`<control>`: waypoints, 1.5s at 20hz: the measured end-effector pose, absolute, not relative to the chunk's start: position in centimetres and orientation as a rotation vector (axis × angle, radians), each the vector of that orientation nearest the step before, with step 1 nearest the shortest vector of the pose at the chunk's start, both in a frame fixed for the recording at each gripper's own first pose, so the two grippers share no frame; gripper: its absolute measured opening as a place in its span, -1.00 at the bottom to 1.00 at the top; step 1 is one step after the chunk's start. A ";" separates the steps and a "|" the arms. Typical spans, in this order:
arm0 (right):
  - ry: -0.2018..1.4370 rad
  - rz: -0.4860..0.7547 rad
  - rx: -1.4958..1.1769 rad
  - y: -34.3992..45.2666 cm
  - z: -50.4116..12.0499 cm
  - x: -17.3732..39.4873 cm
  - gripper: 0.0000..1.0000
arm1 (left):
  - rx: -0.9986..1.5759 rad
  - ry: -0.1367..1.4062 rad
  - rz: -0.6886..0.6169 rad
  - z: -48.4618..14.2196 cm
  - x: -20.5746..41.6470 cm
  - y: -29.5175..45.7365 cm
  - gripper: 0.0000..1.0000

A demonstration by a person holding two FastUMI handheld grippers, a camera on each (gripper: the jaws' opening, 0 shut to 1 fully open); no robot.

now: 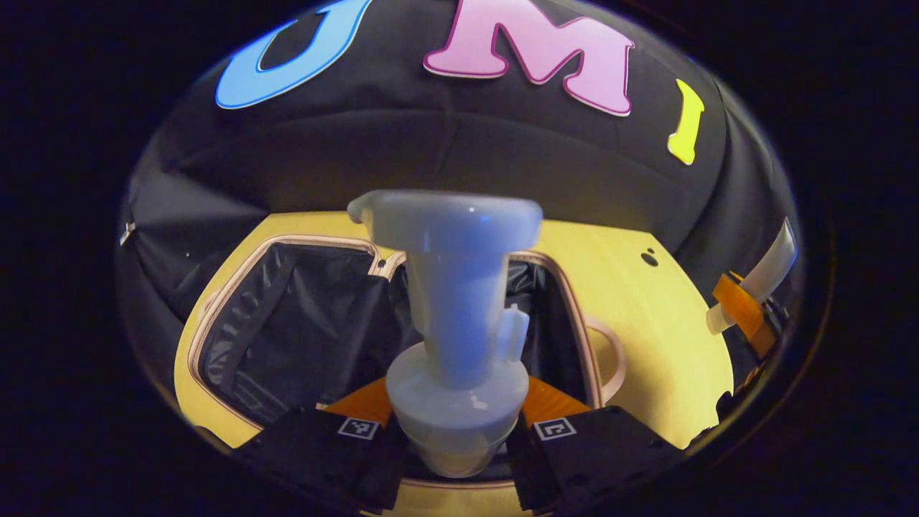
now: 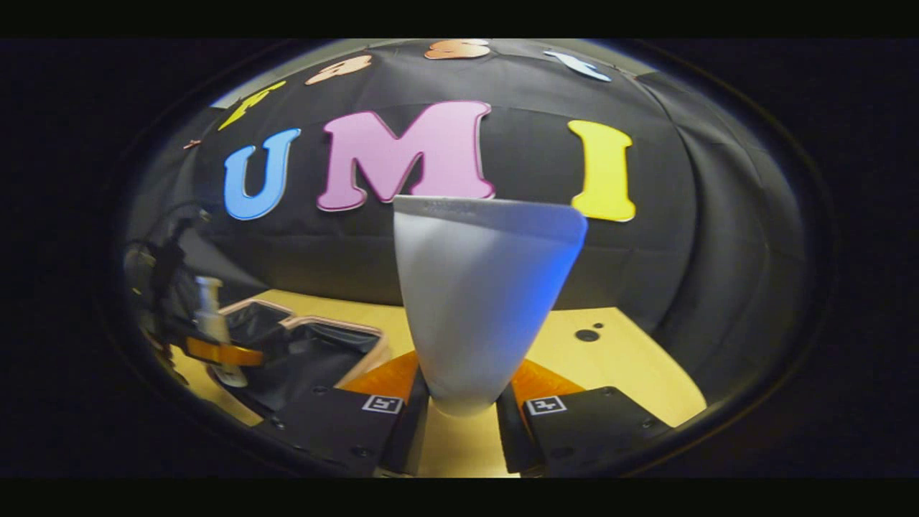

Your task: First open the suitcase, pack the skin care products into it, and then close the suitcase.

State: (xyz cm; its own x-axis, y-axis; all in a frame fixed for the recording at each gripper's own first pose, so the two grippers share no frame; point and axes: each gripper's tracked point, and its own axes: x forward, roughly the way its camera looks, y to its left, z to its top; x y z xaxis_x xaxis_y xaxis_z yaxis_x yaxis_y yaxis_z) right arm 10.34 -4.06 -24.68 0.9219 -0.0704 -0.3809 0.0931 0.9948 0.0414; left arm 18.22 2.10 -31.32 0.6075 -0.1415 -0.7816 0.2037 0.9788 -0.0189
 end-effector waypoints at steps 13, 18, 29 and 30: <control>0.550 0.123 0.158 6.2 -27.8 11.1 -0.07 | 0.255 1.337 -0.218 -39.1 19.0 3.0 0.28; 0.635 0.080 0.129 6.0 -29.6 11.8 -0.07 | 0.145 1.087 -0.200 -34.1 20.7 3.6 0.72; 0.927 0.009 0.159 13.9 -35.3 11.5 -0.07 | -0.197 0.490 -0.157 -12.9 7.2 10.4 0.91; 0.964 -0.013 0.159 14.4 -36.4 11.4 -0.07 | -0.224 0.460 -0.155 -11.9 6.3 10.9 0.91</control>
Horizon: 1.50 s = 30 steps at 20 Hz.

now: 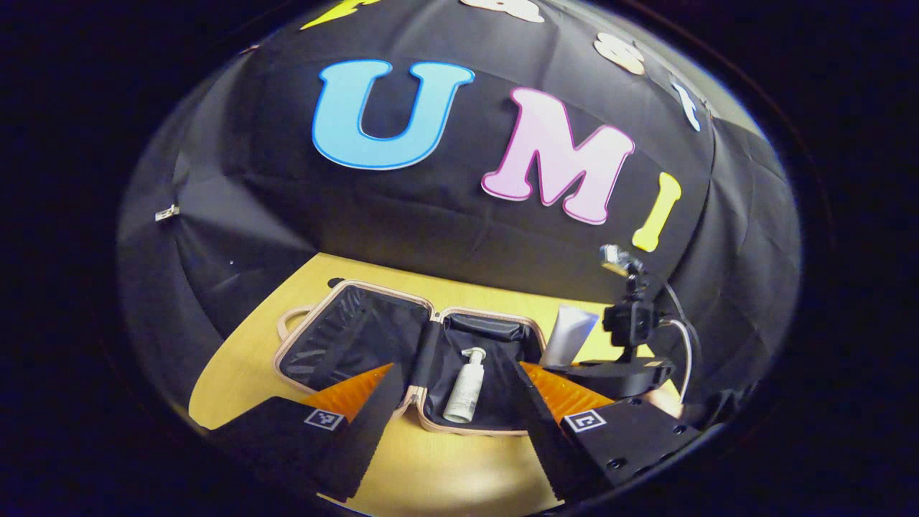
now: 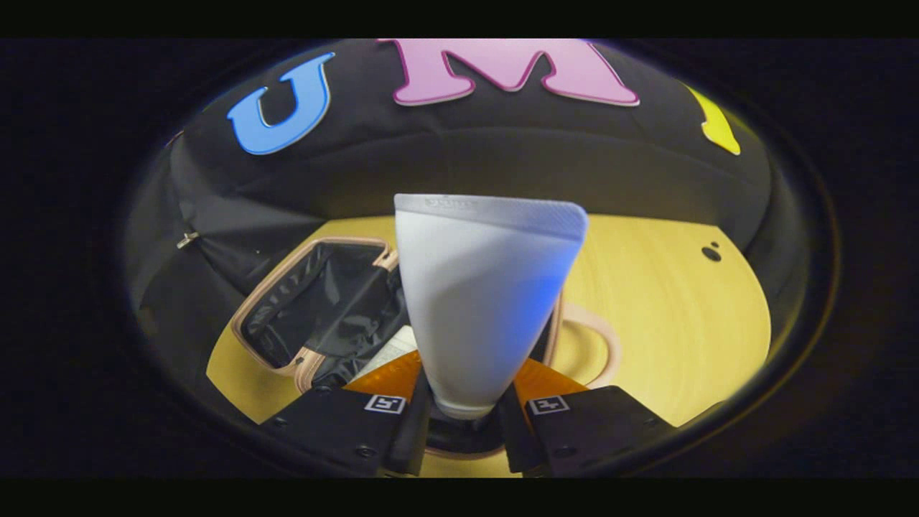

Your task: First open the suitcase, pack the skin care products into it, and then close the suitcase.

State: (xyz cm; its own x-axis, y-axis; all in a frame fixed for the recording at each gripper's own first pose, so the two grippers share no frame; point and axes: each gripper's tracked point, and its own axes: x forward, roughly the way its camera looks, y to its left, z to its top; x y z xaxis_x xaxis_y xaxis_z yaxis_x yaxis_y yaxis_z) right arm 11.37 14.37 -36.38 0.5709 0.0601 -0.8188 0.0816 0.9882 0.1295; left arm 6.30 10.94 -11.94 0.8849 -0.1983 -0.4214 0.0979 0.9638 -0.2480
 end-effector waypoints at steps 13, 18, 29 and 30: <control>1.198 -0.198 0.265 14.9 -42.0 10.4 -0.10 | -0.286 0.451 -0.060 -12.3 3.0 18.8 0.91; 1.032 -0.054 0.236 16.9 -36.7 11.4 0.75 | -0.186 0.469 0.061 -15.8 10.5 28.6 0.93; 0.604 0.016 -0.052 10.0 -23.6 10.1 0.95 | -0.277 0.722 0.165 -31.2 25.1 41.6 0.93; 0.571 0.019 -0.061 9.5 -22.5 9.7 0.94 | -0.305 0.744 0.152 -31.8 26.1 41.5 0.93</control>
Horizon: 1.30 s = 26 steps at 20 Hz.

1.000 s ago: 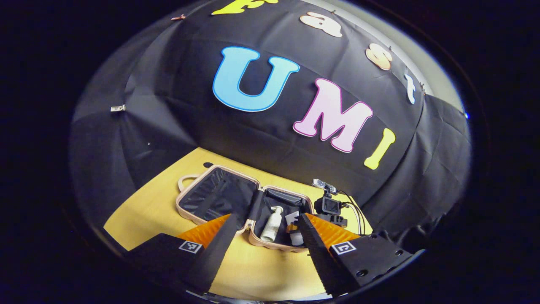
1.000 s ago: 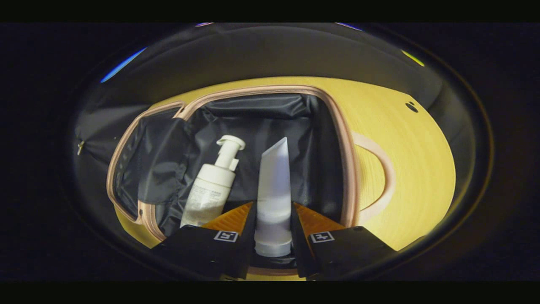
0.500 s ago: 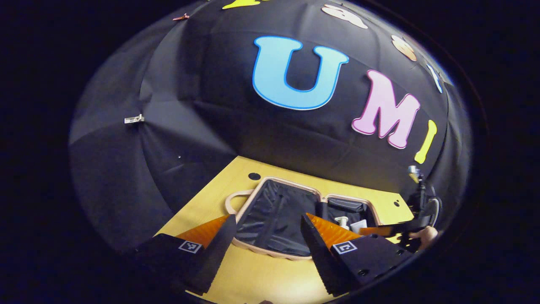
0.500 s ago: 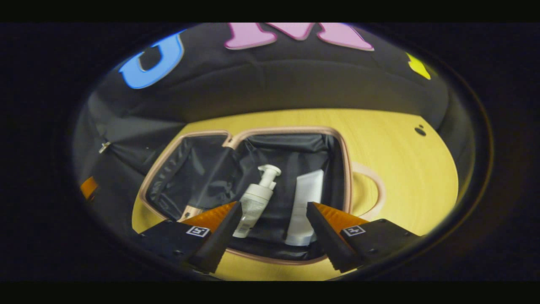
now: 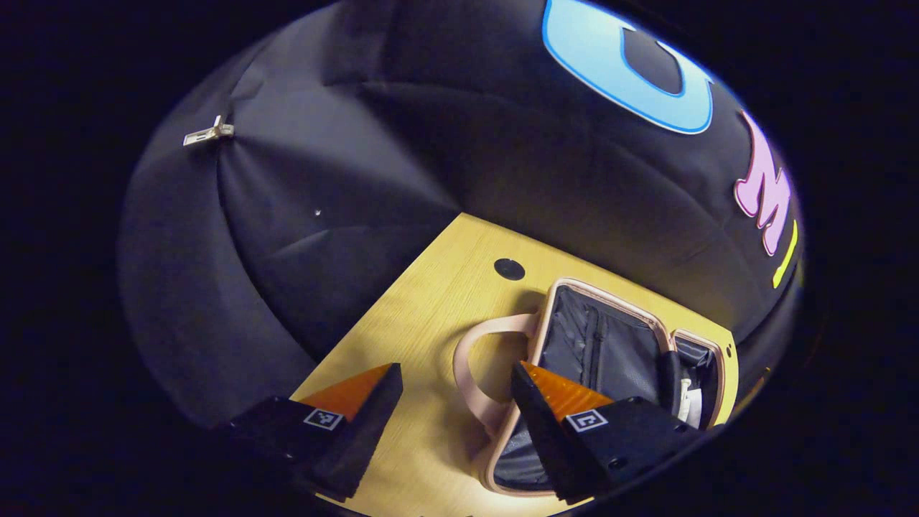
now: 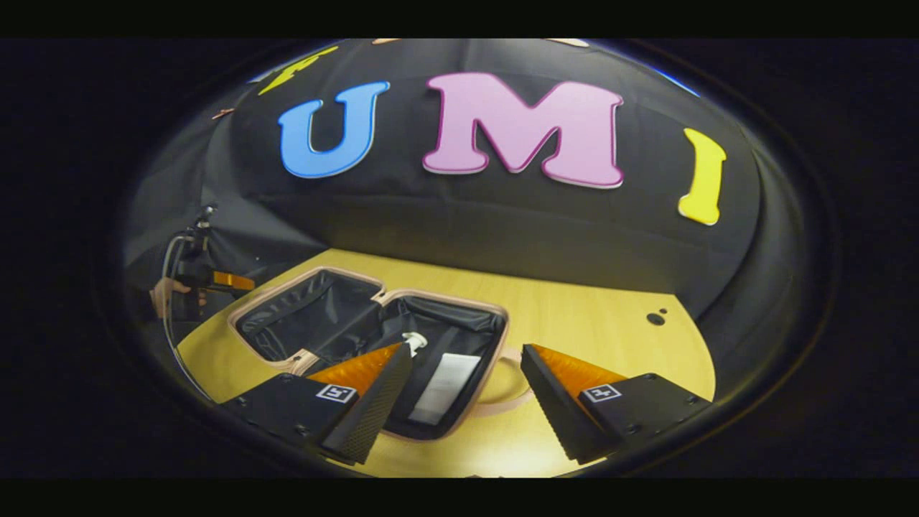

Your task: First open the suitcase, pack the skin care products into it, and then close the suitcase.

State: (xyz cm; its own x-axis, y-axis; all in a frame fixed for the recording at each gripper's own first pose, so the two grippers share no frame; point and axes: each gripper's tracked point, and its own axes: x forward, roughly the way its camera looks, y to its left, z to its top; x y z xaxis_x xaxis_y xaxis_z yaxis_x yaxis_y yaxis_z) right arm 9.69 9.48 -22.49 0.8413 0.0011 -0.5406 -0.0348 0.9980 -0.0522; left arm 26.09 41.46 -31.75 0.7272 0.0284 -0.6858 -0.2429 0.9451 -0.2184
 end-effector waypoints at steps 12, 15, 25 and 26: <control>0.548 -0.007 -0.035 5.9 -21.8 4.1 0.94 | -0.365 1.006 0.076 -38.8 29.8 40.1 0.39; 0.529 -0.023 -0.054 4.9 -21.2 3.8 0.94 | -0.393 0.991 0.109 -38.7 29.8 40.6 -0.52; 0.493 -0.057 -0.028 0.5 -19.3 4.2 0.96 | -0.226 0.723 -0.051 -21.4 28.0 37.1 -0.87; 0.486 -0.057 -0.030 -0.1 -18.9 4.3 0.96 | -0.215 0.681 -0.080 -17.2 27.2 35.9 -0.87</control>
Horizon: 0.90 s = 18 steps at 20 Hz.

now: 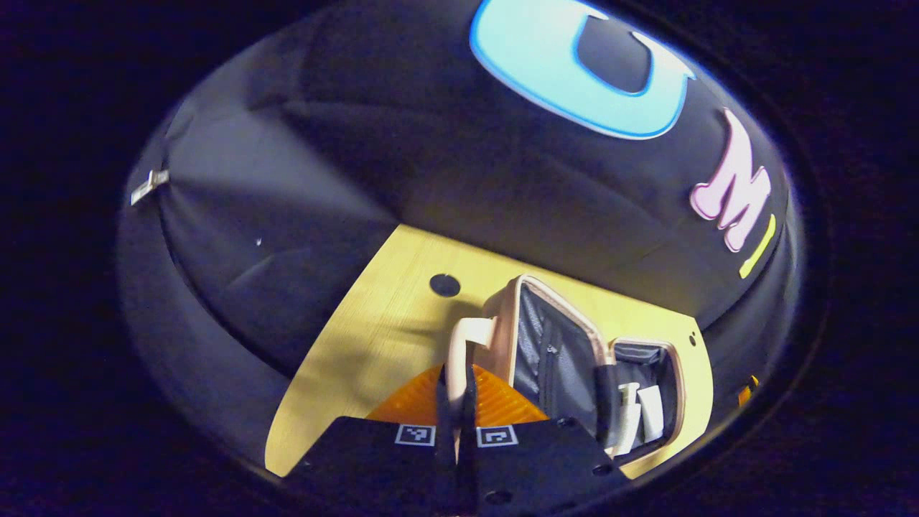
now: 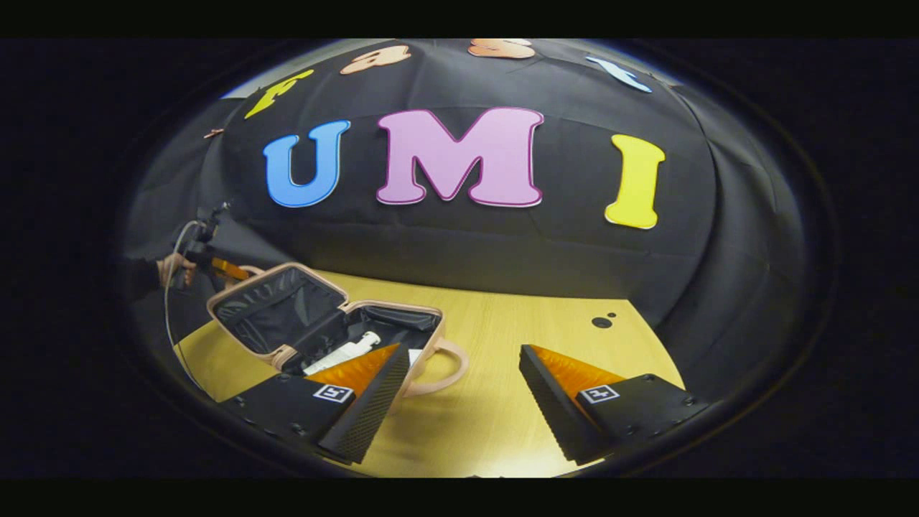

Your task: First open the suitcase, pack the skin care products into it, and then close the suitcase.

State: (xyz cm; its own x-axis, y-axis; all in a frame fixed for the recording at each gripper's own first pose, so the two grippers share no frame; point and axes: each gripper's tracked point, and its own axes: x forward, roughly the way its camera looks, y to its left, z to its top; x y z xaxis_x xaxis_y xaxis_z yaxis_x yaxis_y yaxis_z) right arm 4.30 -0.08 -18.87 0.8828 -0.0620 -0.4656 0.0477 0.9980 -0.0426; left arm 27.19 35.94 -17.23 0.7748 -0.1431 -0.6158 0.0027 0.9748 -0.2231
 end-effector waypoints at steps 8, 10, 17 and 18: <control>0.420 -0.110 0.028 -6.3 -14.8 4.0 0.95 | -0.163 0.523 -0.337 -1.7 21.0 13.1 -0.87; 0.398 -0.138 0.019 -8.5 -13.8 3.7 0.96 | -0.193 0.501 -0.364 -2.9 20.7 6.9 -0.87; 0.379 -0.174 -0.012 -12.7 -11.7 0.8 0.96 | -0.207 0.553 -0.437 -14.8 20.0 -9.8 -0.86; 0.383 -0.179 -0.013 -13.0 -11.9 0.5 0.96 | -0.195 0.594 -0.440 -17.2 19.8 -11.5 -0.86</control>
